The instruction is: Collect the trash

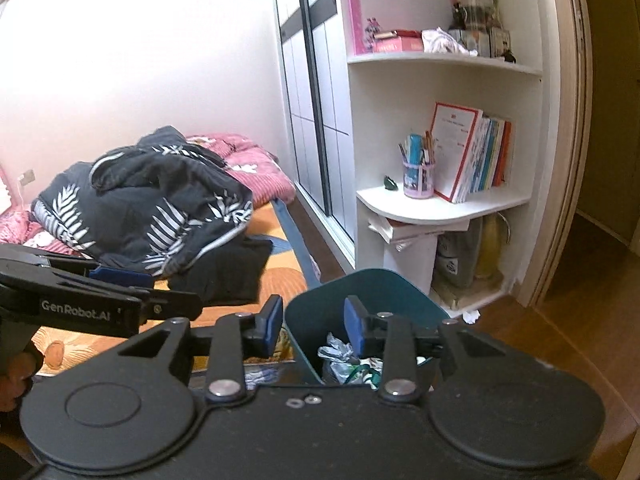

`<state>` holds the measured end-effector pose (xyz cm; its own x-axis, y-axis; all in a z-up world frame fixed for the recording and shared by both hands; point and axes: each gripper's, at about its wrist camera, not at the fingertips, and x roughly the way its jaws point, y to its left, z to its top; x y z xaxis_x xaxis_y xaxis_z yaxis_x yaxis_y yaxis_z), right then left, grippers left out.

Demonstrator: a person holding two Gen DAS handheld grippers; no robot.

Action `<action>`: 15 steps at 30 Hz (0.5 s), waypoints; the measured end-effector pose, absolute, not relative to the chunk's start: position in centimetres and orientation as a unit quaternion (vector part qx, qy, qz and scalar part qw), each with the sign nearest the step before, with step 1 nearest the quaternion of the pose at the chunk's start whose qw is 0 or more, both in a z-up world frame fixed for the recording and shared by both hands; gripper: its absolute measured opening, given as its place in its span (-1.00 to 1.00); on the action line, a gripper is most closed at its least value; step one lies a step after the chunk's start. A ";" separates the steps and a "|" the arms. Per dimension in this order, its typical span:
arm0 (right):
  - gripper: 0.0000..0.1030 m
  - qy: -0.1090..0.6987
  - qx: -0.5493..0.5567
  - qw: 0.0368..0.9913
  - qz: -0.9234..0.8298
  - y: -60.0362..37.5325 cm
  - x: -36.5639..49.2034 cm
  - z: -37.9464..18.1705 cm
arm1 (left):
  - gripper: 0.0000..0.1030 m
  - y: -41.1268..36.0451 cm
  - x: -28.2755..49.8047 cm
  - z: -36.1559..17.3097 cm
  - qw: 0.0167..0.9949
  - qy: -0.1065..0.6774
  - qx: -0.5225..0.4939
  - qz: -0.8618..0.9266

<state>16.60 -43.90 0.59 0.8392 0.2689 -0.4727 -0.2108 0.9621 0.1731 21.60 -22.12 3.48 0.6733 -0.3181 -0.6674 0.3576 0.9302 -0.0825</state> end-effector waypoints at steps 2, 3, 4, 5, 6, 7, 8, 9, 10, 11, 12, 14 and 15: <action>-0.23 0.248 0.060 0.959 0.125 -43.8 15.7 0.7 | 0.56 -21.6 20.5 3.9 0.920 0.348 0.027 -0.178; -0.17 0.247 0.064 0.959 0.126 -43.8 15.3 0.7 | 0.59 -21.3 20.0 4.0 0.922 0.343 0.024 -0.176; -0.14 0.246 0.069 0.958 0.128 -43.8 14.8 0.8 | 0.59 -21.1 19.5 4.1 0.924 0.340 0.020 -0.173; -0.12 0.242 0.073 0.959 0.129 -43.8 14.4 0.9 | 0.59 -20.9 19.2 4.2 0.925 0.338 0.014 -0.172; -0.10 0.239 0.075 0.960 0.128 -43.8 13.8 0.9 | 0.59 -20.6 18.8 4.3 0.925 0.339 0.007 -0.172; -0.07 0.236 0.076 0.960 0.126 -43.7 13.4 0.9 | 0.59 -20.5 18.6 4.3 0.925 0.339 0.001 -0.171; -0.06 0.233 0.076 0.962 0.124 -43.7 13.0 1.0 | 0.63 -20.3 18.2 4.2 0.925 0.339 -0.004 -0.169; -0.05 0.229 0.076 0.963 0.122 -43.7 12.5 1.0 | 0.66 -20.1 17.9 4.2 0.926 0.338 -0.007 -0.167; -0.03 0.226 0.077 0.963 0.121 -43.7 12.2 0.9 | 0.75 -20.1 17.5 4.2 0.927 0.337 -0.010 -0.166; -0.03 0.224 0.078 0.964 0.120 -43.7 11.9 0.9 | 0.86 -19.9 17.1 4.2 0.928 0.334 -0.011 -0.165; -0.02 0.222 0.079 0.965 0.118 -43.7 11.5 0.9 | 0.92 -19.8 16.8 4.2 0.929 0.332 -0.012 -0.165; -0.01 0.218 0.084 0.965 0.115 -43.7 10.9 0.8 | 0.98 -19.9 16.0 4.3 0.932 0.323 -0.011 -0.161; 0.00 0.216 0.086 0.966 0.114 -43.8 10.5 0.7 | 0.98 -19.9 15.8 4.2 0.933 0.321 -0.010 -0.162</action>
